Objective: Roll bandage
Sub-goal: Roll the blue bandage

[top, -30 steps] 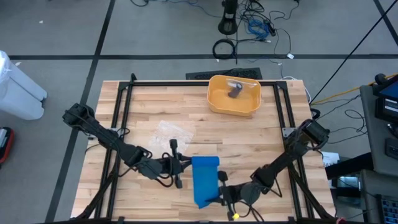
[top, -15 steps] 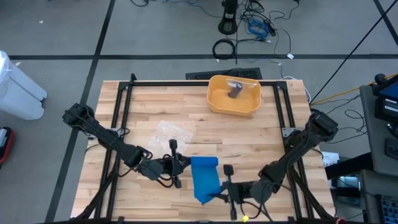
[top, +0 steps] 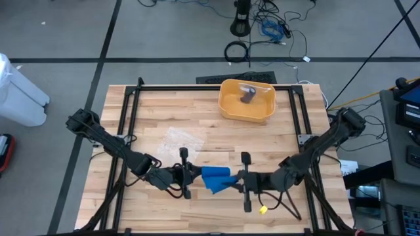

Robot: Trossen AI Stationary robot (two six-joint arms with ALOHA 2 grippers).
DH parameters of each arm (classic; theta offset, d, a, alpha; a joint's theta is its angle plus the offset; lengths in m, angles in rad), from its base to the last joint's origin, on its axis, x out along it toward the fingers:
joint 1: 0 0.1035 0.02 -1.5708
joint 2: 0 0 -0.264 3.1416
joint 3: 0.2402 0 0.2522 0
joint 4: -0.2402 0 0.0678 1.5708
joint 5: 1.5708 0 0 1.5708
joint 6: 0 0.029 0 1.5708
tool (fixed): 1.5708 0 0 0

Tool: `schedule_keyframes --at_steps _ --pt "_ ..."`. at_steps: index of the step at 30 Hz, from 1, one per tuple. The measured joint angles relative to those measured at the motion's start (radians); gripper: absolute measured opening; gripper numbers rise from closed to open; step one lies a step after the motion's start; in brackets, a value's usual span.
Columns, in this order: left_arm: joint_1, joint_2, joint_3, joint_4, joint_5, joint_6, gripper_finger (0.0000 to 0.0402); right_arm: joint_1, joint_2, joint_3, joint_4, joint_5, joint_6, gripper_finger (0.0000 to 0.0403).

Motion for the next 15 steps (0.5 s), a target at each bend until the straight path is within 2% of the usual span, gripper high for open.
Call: schedule_keyframes --at_steps 5,10,15 --pt "0.0 0.0 0.0 -0.003 0.047 -0.002 0.0007 -0.034 -0.012 0.0 -0.005 -0.044 -0.004 0.0" --pt "0.0 0.0 0.0 -0.006 0.048 -0.026 0.0007 -0.081 -0.013 0.0 -0.007 -0.051 0.004 0.0" --pt "-0.002 0.001 0.0 -0.006 0.057 -0.043 0.0007 -0.122 -0.014 0.0 -0.031 -0.046 0.132 0.0"
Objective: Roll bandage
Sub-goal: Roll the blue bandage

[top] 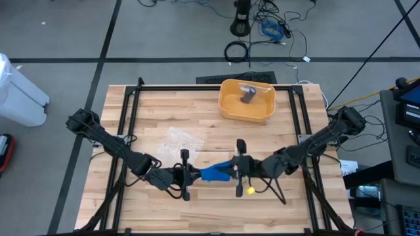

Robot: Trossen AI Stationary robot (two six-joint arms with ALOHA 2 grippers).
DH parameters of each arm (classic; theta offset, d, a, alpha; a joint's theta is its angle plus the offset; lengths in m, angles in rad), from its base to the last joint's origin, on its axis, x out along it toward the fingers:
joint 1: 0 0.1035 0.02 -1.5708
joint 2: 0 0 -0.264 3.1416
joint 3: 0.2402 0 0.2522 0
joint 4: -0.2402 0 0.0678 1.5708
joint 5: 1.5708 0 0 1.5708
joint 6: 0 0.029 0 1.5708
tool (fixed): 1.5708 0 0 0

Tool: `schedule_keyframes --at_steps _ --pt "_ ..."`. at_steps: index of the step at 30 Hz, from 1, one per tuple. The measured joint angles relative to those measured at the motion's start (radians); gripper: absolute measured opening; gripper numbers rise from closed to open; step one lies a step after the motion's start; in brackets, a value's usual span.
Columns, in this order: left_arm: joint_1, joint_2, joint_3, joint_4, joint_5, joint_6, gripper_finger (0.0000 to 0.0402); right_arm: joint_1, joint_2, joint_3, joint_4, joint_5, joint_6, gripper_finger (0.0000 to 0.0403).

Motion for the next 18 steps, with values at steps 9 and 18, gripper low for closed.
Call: schedule_keyframes --at_steps 9,18 --pt "-0.019 0.0 0.0 0.0 -0.005 -0.01 0.0007 -0.041 0.0 0.0 -0.143 0.083 0.305 0.0005" --pt "-0.039 0.0 0.0 0.008 -0.036 -0.009 0.0007 -0.056 0.003 -0.001 -0.223 -0.027 0.47 0.0066"
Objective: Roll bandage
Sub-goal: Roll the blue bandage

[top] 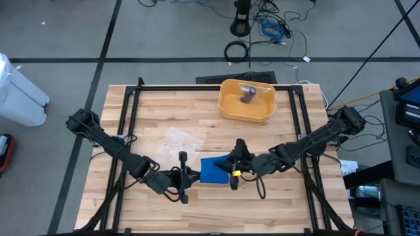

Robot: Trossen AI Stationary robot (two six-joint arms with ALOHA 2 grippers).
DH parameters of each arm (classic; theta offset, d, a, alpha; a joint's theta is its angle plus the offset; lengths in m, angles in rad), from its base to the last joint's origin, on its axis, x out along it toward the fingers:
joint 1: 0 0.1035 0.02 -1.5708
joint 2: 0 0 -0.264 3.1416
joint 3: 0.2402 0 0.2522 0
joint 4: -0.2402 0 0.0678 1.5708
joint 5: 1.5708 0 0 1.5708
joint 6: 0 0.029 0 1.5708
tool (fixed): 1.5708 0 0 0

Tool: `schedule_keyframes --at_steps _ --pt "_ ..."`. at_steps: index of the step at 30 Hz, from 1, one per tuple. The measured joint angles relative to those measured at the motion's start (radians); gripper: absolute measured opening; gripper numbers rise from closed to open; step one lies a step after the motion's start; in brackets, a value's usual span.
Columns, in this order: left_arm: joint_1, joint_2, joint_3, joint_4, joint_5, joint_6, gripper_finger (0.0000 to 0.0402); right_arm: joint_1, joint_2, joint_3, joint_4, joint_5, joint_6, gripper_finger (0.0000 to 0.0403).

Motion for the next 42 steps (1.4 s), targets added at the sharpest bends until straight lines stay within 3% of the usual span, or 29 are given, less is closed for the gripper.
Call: schedule_keyframes --at_steps 9,15,28,35,40,42 --pt "-0.007 0.0 0.0 -0.005 0.004 0.0 0.0007 -0.013 0.012 -0.013 0.029 -0.031 0.08 0.0158" --pt "-0.017 0.0 0.0 -0.008 0.033 0.005 0.0007 -0.045 0.022 -0.013 -0.093 -0.039 0.118 0.0197" --pt "-0.041 0.0 0.0 -0.001 0.094 0.08 0.0007 -0.068 0.01 -0.012 -0.086 -0.434 0.083 0.021" --pt "-0.049 0.0 0.0 0.001 0.158 0.108 0.0007 -0.135 0.014 -0.013 -0.257 -0.444 0.137 0.021" --pt "-0.062 0.0 0.0 0.038 0.157 0.116 0.0007 -0.109 0.015 -0.012 -0.347 -0.49 0.04 0.021" --pt "-0.066 0.0 0.0 0.06 0.146 0.132 0.0009 -0.097 0.015 -0.012 -0.449 -0.446 0.015 0.021"
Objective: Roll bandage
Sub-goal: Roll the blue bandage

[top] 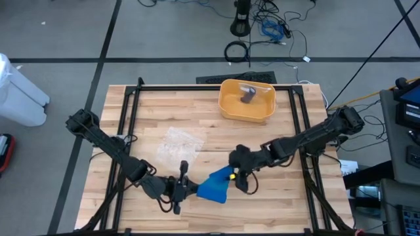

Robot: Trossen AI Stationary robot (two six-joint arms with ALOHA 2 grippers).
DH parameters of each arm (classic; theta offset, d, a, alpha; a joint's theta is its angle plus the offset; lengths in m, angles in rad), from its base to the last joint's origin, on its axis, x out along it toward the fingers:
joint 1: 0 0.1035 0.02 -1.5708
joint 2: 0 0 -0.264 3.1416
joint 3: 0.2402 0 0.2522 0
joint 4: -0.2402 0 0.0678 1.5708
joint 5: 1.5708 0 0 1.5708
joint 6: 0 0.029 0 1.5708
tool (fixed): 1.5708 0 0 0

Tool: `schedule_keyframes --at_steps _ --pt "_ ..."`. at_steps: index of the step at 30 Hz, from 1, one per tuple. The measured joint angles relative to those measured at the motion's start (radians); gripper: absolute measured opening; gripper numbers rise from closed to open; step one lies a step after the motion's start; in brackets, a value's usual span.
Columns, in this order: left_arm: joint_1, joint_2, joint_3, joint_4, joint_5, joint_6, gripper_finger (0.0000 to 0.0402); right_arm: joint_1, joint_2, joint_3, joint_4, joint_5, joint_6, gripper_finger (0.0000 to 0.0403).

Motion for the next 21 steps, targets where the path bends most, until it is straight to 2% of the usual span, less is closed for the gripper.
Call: schedule_keyframes --at_steps 4,6,13,17,21 --pt "-0.014 0.001 0.0 0.067 -0.074 0.002 0.001 0.033 -0.001 -0.042 -0.109 0.242 0.072 0.021" --pt "-0.018 -0.002 0.0 0.086 -0.095 0.002 0.0007 0.047 0.004 -0.069 -0.124 0.267 0.071 0.021" --pt "-0.019 -0.001 0.0 0.112 -0.095 -0.002 0.0007 0.134 0.002 -0.163 0.015 0.281 0.085 0.021" --pt "-0.015 -0.001 0.0 0.133 -0.096 -0.062 0.0007 0.196 0.001 -0.185 0.084 0.387 0.072 0.021" --pt "-0.011 0.0 0.0 0.129 -0.128 -0.106 0.0007 0.261 0.001 -0.183 0.178 0.515 -0.042 0.021"
